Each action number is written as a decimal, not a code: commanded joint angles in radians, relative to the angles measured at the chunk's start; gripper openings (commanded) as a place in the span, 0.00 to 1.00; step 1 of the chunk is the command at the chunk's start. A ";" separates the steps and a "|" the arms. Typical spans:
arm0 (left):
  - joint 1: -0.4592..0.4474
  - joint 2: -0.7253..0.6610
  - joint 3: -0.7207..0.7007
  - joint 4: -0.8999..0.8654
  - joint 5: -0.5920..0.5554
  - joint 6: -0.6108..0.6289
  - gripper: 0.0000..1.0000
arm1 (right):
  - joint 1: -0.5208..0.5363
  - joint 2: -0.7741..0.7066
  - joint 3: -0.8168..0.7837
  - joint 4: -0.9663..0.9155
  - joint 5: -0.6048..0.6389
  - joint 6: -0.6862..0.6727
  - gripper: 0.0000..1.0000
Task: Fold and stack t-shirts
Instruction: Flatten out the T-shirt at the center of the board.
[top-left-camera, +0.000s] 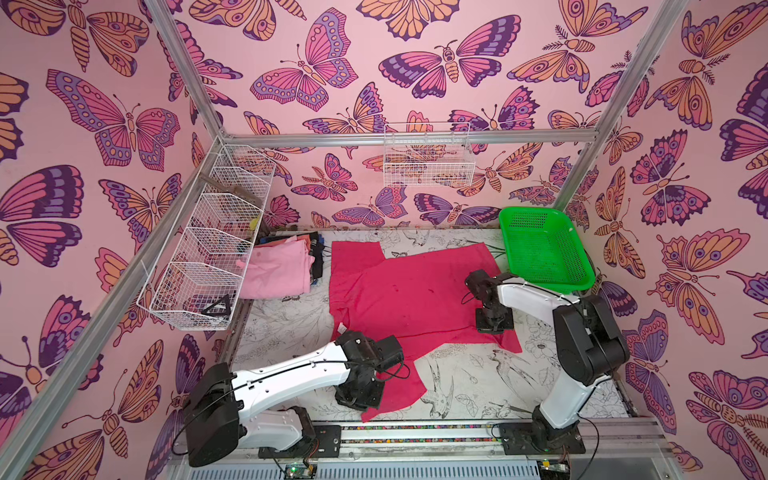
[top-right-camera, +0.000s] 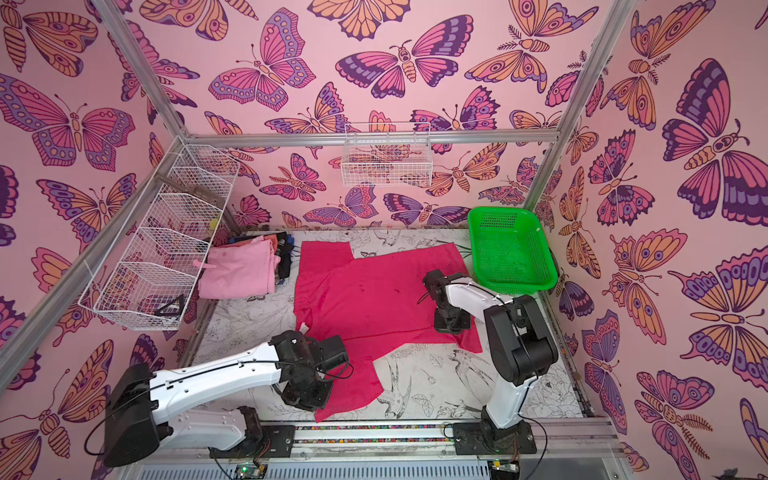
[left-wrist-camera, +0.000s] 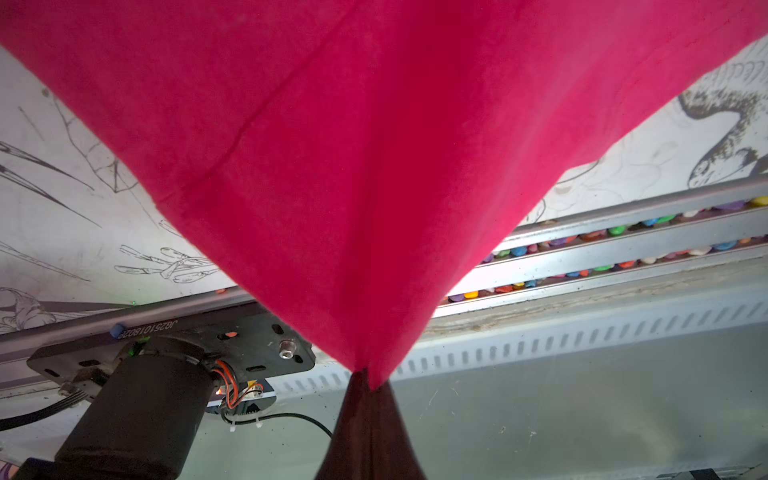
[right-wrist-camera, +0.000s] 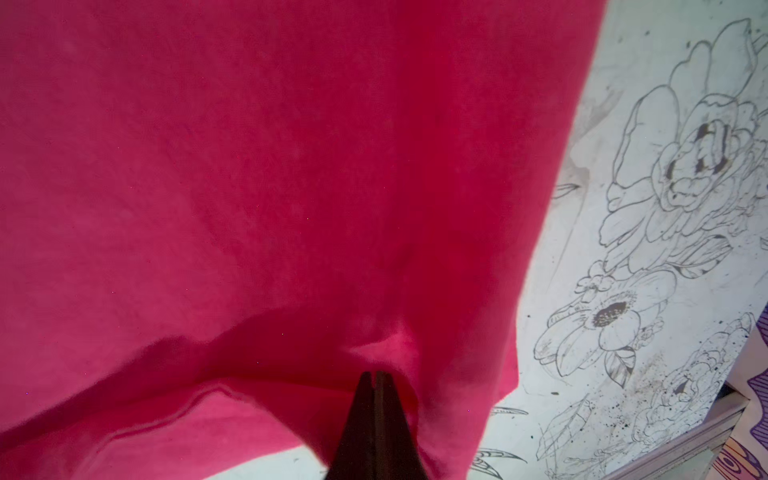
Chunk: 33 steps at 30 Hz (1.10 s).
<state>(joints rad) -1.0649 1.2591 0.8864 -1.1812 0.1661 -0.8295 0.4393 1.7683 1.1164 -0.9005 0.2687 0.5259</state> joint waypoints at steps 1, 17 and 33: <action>-0.025 -0.041 -0.029 -0.040 0.025 -0.056 0.00 | -0.001 -0.036 -0.018 -0.039 0.028 -0.001 0.00; -0.063 -0.136 -0.055 -0.155 0.039 -0.072 0.00 | 0.000 -0.073 -0.039 -0.085 0.056 0.000 0.00; -0.046 -0.338 -0.119 -0.272 -0.088 -0.242 0.00 | 0.001 -0.108 -0.054 -0.163 0.080 0.020 0.00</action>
<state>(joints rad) -1.1175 0.9432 0.7837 -1.3705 0.1036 -1.0283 0.4393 1.6905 1.0607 -1.0119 0.3176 0.5274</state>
